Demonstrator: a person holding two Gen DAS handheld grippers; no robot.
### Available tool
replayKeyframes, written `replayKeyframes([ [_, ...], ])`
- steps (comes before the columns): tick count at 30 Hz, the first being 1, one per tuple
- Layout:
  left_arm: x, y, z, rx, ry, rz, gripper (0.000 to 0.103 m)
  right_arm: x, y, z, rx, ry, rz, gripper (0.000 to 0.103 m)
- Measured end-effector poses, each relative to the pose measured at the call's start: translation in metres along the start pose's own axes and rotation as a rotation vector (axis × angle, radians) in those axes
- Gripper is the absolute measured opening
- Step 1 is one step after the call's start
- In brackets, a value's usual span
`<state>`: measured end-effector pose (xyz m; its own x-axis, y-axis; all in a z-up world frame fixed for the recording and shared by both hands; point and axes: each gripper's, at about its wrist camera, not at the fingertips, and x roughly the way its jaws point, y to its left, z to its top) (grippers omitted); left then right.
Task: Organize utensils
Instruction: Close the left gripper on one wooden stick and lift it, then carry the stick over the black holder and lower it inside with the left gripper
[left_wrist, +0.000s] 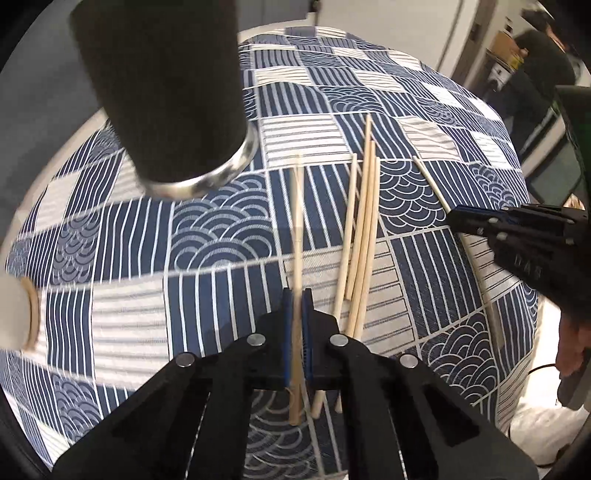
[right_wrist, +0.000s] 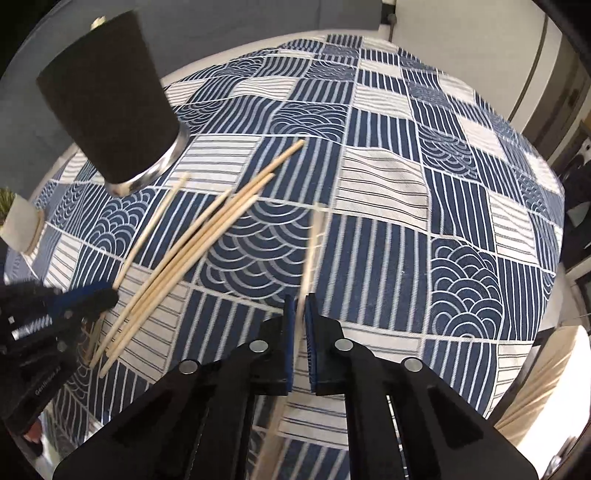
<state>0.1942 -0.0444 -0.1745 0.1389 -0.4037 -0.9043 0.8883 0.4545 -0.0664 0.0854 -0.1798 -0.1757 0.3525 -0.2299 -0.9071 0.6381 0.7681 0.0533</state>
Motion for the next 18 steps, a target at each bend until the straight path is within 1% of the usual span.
replayKeyframes([
  [1,-0.002,0.002,-0.002,-0.023,0.002,-0.001,0.005,0.0,-0.006,0.002,0.005,0.01,0.012,0.005],
  [3,-0.007,0.007,-0.011,-0.111,0.015,-0.015,0.005,0.0,-0.016,0.007,-0.001,0.026,0.032,0.004],
  [5,-0.009,0.008,-0.018,-0.162,0.032,-0.019,0.005,-0.002,-0.025,0.011,0.005,0.026,0.044,0.005],
  [9,-0.017,0.007,-0.026,-0.223,0.049,-0.006,0.005,-0.013,-0.035,0.022,0.002,0.013,0.072,0.005],
  [12,-0.029,0.007,-0.028,-0.258,0.039,0.042,0.005,-0.021,-0.036,0.031,-0.023,0.005,0.097,0.005],
  [18,-0.05,0.008,-0.025,-0.332,0.01,0.135,0.005,-0.039,-0.032,0.053,-0.115,-0.026,0.165,0.005],
])
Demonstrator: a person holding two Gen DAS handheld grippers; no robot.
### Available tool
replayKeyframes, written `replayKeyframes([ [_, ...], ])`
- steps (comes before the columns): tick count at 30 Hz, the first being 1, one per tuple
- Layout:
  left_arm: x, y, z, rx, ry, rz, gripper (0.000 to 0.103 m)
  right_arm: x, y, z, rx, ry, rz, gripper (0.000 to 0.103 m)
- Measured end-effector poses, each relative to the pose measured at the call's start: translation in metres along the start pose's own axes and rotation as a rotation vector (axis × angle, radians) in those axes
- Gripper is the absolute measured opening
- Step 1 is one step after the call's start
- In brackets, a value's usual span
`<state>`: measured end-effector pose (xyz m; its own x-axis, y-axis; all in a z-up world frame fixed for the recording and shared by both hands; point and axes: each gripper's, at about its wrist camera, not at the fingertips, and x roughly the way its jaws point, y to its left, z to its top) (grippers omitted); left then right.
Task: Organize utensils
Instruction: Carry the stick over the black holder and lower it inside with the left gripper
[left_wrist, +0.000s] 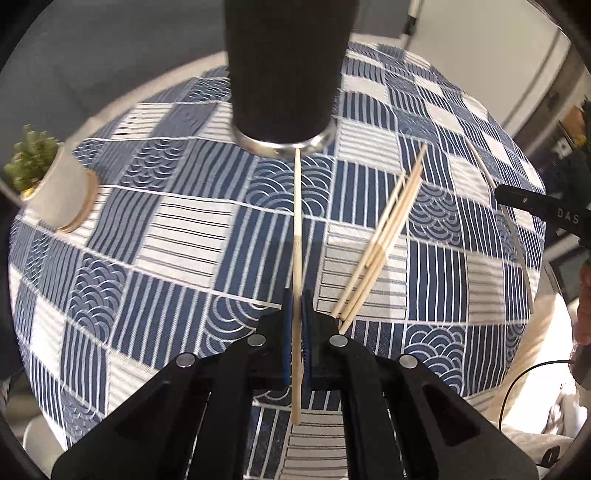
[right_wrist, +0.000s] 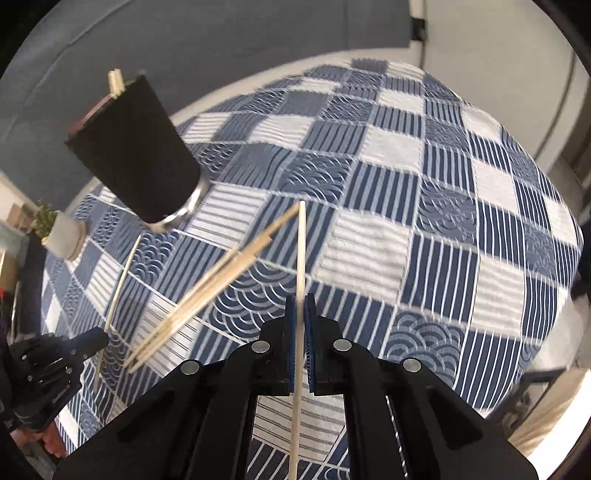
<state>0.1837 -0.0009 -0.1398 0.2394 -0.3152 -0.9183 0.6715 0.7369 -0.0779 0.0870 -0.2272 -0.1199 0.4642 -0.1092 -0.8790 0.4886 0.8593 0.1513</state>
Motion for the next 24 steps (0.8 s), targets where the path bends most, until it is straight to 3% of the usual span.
replayKeyframes([
  [12,-0.062,-0.02,-0.004,-0.152,-0.107,0.172,0.005,-0.033,0.011,0.041,-0.172,-0.09,0.17,0.005],
  [19,-0.093,-0.05,-0.011,-0.242,-0.203,0.279,0.005,-0.06,0.012,0.066,-0.293,-0.193,0.295,0.005],
  [24,-0.106,-0.067,-0.008,-0.299,-0.251,0.298,0.005,-0.083,0.011,0.085,-0.355,-0.269,0.363,0.005],
])
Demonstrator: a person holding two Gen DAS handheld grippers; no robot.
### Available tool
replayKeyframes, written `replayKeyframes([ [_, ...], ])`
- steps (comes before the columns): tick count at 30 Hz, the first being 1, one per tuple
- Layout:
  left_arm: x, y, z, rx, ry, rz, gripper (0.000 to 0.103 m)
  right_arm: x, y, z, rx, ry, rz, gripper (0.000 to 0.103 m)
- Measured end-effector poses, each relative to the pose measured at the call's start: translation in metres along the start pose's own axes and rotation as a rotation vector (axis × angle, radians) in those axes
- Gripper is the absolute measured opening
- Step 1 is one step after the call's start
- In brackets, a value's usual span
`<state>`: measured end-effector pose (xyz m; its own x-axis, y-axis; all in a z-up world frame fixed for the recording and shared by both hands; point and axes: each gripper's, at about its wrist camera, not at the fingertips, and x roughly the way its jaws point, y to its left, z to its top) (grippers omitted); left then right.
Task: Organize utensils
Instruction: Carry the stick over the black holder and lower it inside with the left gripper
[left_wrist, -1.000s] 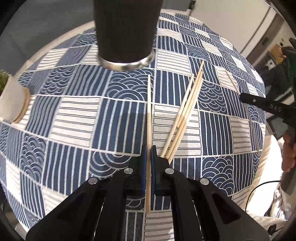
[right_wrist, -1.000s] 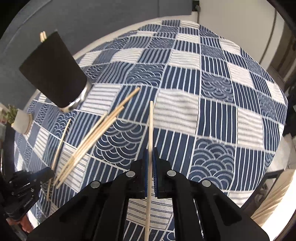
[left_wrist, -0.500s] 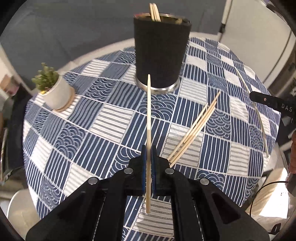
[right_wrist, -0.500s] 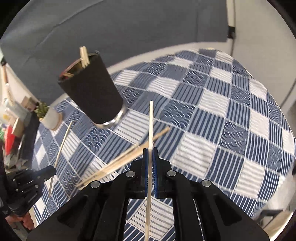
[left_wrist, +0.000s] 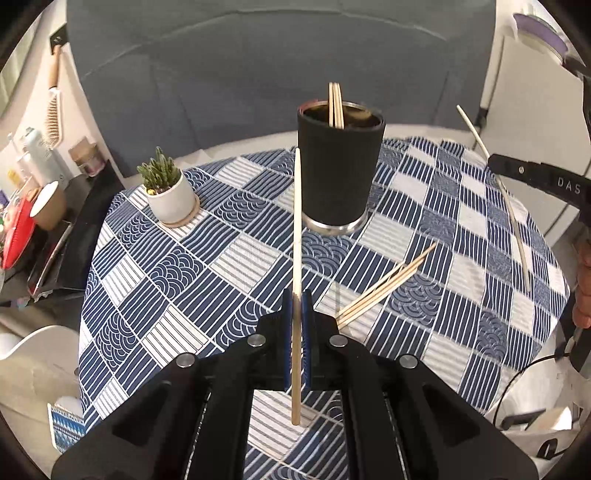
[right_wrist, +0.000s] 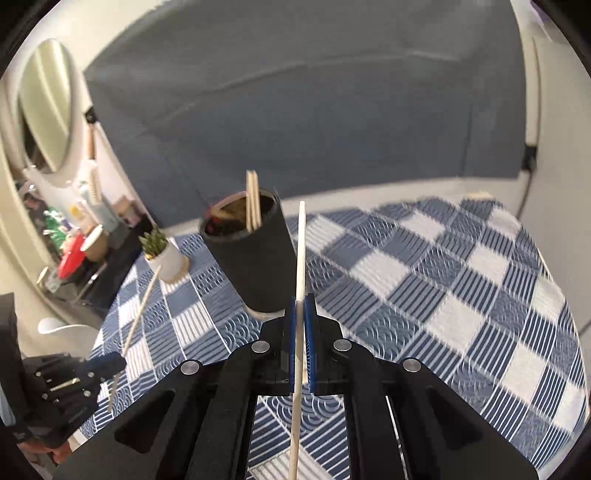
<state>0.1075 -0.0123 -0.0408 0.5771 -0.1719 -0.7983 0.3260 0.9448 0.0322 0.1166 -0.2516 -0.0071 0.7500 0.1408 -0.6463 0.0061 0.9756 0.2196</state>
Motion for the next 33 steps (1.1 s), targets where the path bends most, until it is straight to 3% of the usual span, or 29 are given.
replayKeyframes([
  [10,-0.028,-0.007,0.053,-0.038,-0.151,-0.085,0.005,-0.009,-0.003,0.051,-0.033,-0.097,0.078,0.005],
  [15,-0.024,0.005,0.089,-0.049,-0.2,-0.148,0.005,0.006,0.007,0.08,-0.043,-0.133,0.092,0.005],
  [19,-0.018,0.013,0.119,-0.034,-0.28,-0.197,0.005,0.015,0.017,0.1,-0.062,-0.199,0.157,0.005],
  [27,0.011,0.037,0.161,-0.103,-0.411,-0.405,0.005,0.046,0.033,0.129,-0.054,-0.319,0.269,0.005],
  [31,0.034,0.042,0.171,-0.124,-0.459,-0.51,0.005,0.07,0.036,0.137,-0.042,-0.309,0.269,0.005],
  [33,0.046,0.039,0.175,-0.107,-0.461,-0.518,0.005,0.083,0.036,0.139,-0.033,-0.299,0.259,0.005],
])
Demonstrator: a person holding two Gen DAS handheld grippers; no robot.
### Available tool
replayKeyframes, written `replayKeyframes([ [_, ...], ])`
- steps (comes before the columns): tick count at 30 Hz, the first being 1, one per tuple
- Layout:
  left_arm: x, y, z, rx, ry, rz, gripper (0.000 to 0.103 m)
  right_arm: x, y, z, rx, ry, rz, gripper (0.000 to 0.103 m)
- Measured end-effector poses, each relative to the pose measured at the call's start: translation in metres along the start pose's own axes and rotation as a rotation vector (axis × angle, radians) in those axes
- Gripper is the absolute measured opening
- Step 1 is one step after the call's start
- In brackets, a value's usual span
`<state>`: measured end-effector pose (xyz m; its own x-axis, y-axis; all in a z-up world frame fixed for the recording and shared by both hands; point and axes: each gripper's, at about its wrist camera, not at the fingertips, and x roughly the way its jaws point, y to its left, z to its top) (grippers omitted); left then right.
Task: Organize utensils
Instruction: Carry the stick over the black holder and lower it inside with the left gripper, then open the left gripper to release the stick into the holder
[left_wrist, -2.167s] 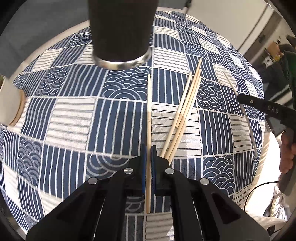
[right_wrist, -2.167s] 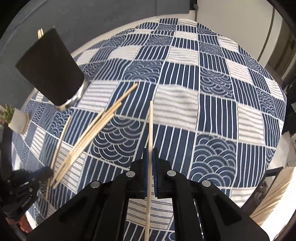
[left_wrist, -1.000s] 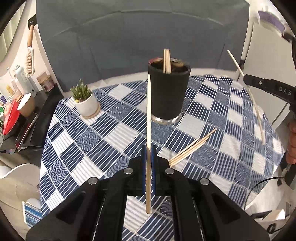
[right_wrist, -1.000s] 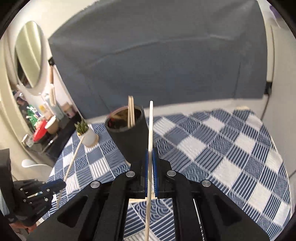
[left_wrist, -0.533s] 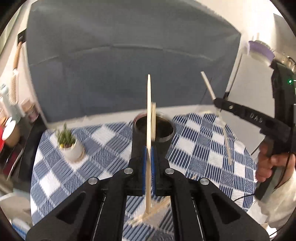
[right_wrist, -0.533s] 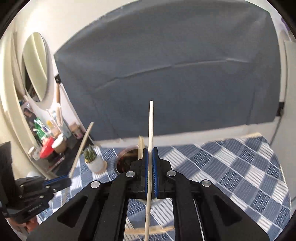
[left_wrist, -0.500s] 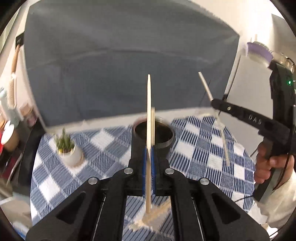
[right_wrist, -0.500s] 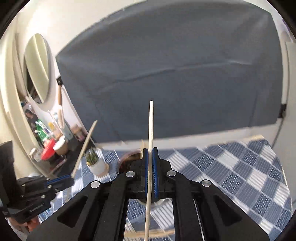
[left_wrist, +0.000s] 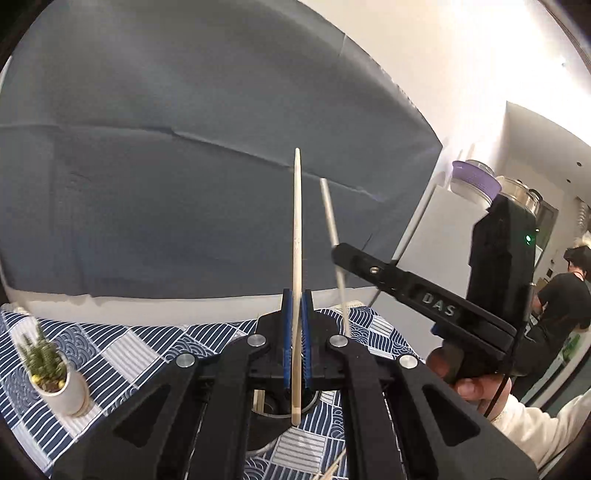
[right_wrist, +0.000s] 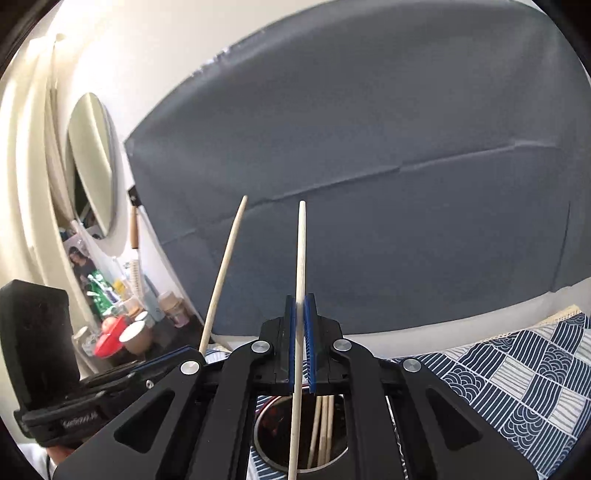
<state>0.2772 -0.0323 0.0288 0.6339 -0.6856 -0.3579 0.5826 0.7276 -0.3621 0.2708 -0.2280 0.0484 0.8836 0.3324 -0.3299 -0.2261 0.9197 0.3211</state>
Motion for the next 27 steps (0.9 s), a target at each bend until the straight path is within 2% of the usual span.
replayKeyframes([
  [8,0.044,0.026,-0.013,-0.067,-0.011,-0.055,0.005,0.034,-0.015,-0.007,0.042,-0.008,-0.023,0.005],
  [12,0.049,0.038,-0.023,-0.1,-0.022,-0.07,0.005,0.045,-0.021,-0.016,0.067,0.002,-0.024,0.005],
  [19,0.049,0.038,-0.04,-0.083,-0.014,-0.027,0.005,0.045,-0.018,-0.037,0.042,0.025,-0.039,0.005],
  [22,0.043,0.033,-0.046,-0.06,-0.022,0.0,0.007,0.04,-0.02,-0.046,0.039,0.038,-0.073,0.011],
  [24,0.034,0.029,-0.047,-0.038,-0.034,0.015,0.024,0.029,-0.022,-0.05,0.022,0.039,-0.107,0.032],
  [25,0.025,0.027,-0.048,-0.025,-0.05,0.036,0.037,0.023,-0.023,-0.051,0.016,0.031,-0.134,0.058],
  [26,0.02,0.025,-0.048,-0.017,-0.061,0.052,0.043,0.013,-0.024,-0.051,0.012,0.006,-0.167,0.064],
  [27,0.017,0.025,-0.049,-0.013,-0.067,0.067,0.046,0.009,-0.025,-0.05,0.013,-0.003,-0.181,0.064],
])
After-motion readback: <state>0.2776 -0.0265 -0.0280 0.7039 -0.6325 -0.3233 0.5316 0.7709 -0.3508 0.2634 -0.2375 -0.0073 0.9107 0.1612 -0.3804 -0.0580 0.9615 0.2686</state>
